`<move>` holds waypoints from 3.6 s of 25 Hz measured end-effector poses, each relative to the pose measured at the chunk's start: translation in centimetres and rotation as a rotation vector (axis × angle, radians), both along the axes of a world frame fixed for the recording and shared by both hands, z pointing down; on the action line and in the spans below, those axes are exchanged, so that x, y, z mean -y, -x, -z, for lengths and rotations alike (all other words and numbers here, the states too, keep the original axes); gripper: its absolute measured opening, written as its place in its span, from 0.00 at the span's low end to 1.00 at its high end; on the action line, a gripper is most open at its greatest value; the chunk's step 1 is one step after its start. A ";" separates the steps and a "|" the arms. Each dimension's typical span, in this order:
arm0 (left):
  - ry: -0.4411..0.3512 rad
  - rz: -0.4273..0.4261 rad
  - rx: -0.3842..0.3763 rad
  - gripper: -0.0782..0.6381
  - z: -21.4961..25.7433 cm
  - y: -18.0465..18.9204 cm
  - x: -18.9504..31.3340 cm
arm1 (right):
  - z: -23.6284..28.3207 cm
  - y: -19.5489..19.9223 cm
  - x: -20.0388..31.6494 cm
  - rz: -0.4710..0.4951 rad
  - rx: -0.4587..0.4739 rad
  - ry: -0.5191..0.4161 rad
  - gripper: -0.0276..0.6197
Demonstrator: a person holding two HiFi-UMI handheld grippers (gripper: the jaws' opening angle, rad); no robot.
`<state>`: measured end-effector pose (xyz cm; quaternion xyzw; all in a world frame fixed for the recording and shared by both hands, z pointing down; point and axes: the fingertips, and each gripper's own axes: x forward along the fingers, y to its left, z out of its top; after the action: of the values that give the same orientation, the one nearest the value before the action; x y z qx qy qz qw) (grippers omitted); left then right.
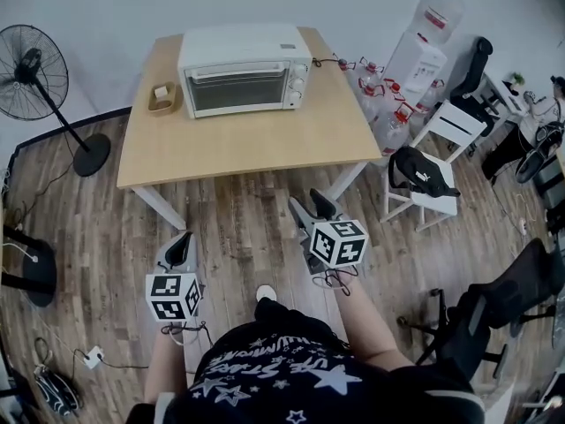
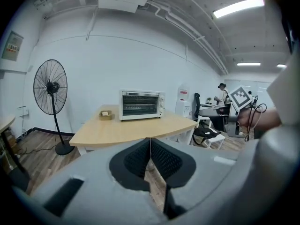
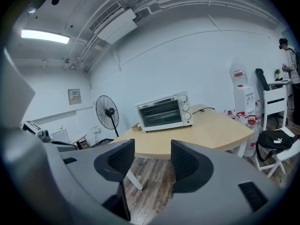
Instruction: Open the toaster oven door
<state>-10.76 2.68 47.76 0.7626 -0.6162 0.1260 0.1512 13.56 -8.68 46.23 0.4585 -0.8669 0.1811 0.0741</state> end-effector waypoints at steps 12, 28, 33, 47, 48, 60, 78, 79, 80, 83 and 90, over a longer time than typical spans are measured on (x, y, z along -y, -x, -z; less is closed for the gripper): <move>-0.007 0.101 0.012 0.14 0.6 0.5 6.9 | -0.1 1.0 9.7 0.085 0.022 0.025 0.40; -0.032 0.049 0.025 0.14 1.3 5.6 19.1 | 1.8 3.3 20.3 -0.020 0.031 0.018 0.36; -0.049 0.014 0.027 0.14 1.9 7.2 24.9 | 2.1 4.5 24.7 -0.053 0.025 0.022 0.36; -0.074 -0.035 0.019 0.14 3.9 11.1 36.2 | 7.0 7.2 34.5 -0.120 0.048 -0.038 0.34; -0.077 -0.039 0.017 0.14 4.0 11.3 36.7 | 7.4 7.3 35.0 -0.126 0.050 -0.041 0.33; -0.075 -0.048 -0.015 0.14 3.8 13.7 39.9 | 8.2 7.8 40.3 -0.196 -0.044 0.051 0.30; -0.059 -0.069 -0.022 0.14 2.8 13.4 40.0 | 6.1 7.8 40.3 -0.235 -0.115 0.162 0.25; -0.058 -0.071 -0.020 0.14 2.9 13.3 39.8 | 6.1 7.7 40.1 -0.234 -0.115 0.160 0.25; -0.058 -0.072 -0.018 0.14 2.9 13.1 39.5 | 6.1 7.7 39.8 -0.230 -0.117 0.156 0.25; -0.052 -0.075 -0.014 0.14 2.7 12.5 38.6 | 6.0 7.5 38.8 -0.219 -0.133 0.143 0.25; -0.037 -0.070 -0.002 0.14 2.1 11.5 36.3 | 5.2 7.0 36.2 -0.207 -0.196 0.127 0.24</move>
<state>-22.23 -33.65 45.62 0.7865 -0.5911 0.1189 0.1334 6.59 -44.88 41.06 0.5554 -0.7902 0.1967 0.1684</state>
